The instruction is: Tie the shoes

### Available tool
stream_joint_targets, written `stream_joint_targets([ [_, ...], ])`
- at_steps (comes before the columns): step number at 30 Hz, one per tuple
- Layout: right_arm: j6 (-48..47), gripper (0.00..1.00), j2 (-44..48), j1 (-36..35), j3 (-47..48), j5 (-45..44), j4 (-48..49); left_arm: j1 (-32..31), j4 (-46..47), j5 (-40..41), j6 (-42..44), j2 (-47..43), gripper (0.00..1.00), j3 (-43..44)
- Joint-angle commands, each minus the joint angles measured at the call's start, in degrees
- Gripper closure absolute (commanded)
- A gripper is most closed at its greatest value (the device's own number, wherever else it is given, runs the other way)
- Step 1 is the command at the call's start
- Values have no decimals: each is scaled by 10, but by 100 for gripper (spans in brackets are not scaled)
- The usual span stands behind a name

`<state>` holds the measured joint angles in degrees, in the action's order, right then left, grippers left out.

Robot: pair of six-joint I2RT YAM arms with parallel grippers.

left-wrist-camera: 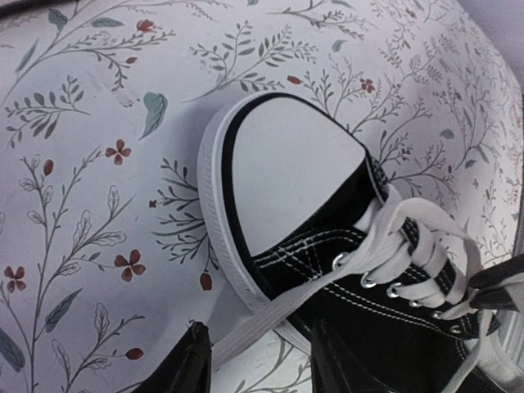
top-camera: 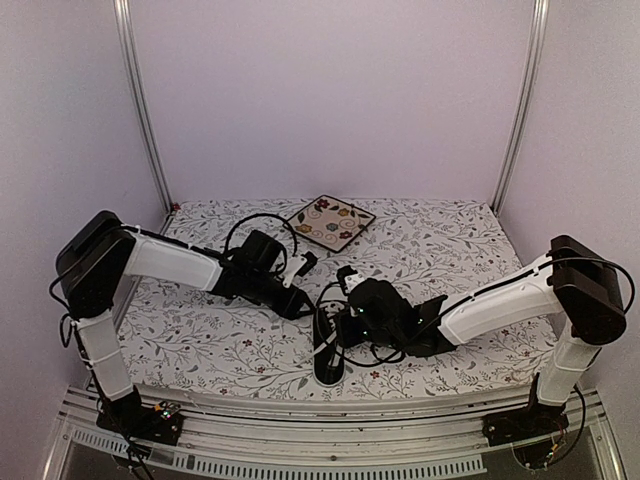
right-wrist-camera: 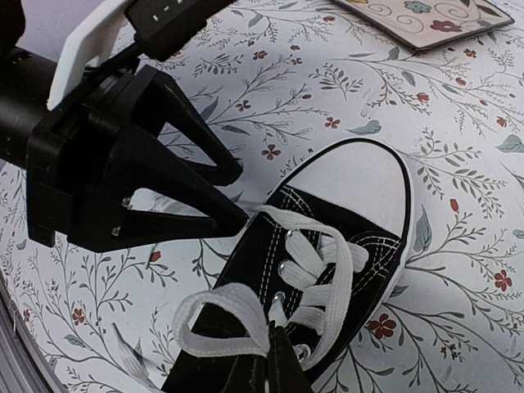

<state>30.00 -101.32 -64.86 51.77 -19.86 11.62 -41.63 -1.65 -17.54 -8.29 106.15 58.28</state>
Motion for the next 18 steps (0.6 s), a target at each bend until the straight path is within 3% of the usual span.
stream_joint_targets([
  [1,8,98,8,2,3,-11,5,1,-8,-45,23,33,61,25],
  [7,8,98,8,2,3,-11,5,1,3,-57,25,45,66,27],
  [14,8,98,12,3,2,-11,2,1,15,-59,15,45,100,21],
  [18,9,98,11,2,9,-10,-6,3,34,-88,-6,19,100,-4],
])
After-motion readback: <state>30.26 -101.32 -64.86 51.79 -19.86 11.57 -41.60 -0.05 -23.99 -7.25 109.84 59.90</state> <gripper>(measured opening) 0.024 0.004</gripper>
